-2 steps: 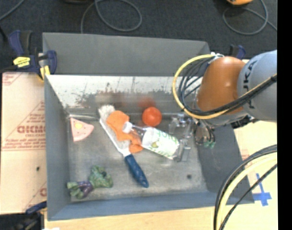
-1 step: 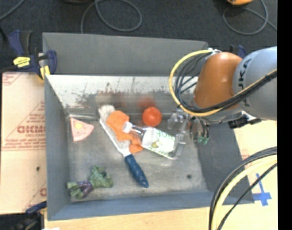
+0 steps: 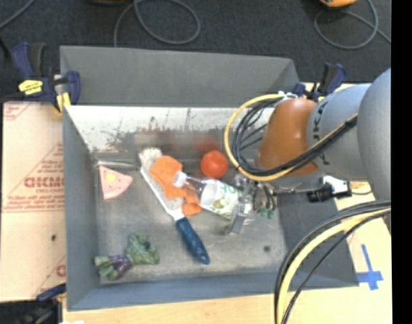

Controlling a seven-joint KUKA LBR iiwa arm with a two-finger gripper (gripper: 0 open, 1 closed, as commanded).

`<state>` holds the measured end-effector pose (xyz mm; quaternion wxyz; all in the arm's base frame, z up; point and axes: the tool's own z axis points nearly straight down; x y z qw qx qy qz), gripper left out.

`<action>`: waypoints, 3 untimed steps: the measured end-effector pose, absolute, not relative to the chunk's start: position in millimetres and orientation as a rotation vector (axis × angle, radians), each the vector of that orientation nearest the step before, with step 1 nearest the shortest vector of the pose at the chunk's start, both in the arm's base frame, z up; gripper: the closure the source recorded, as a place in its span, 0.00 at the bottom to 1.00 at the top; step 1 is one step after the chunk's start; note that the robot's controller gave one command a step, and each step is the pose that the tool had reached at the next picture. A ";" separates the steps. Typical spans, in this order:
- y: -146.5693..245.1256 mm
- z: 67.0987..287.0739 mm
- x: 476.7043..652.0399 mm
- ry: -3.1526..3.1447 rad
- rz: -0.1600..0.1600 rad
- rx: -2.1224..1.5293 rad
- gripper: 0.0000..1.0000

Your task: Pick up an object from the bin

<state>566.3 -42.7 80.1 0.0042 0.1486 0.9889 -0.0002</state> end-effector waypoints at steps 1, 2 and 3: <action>-42.5 63.7 576.4 3.072 -0.003 0.510 1.00; -42.0 65.3 576.1 3.071 -0.003 0.515 1.00; -41.5 69.7 574.2 3.077 -0.003 0.517 1.00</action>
Offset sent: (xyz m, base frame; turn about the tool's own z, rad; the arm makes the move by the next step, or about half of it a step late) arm 0.0000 0.0000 0.0000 0.0000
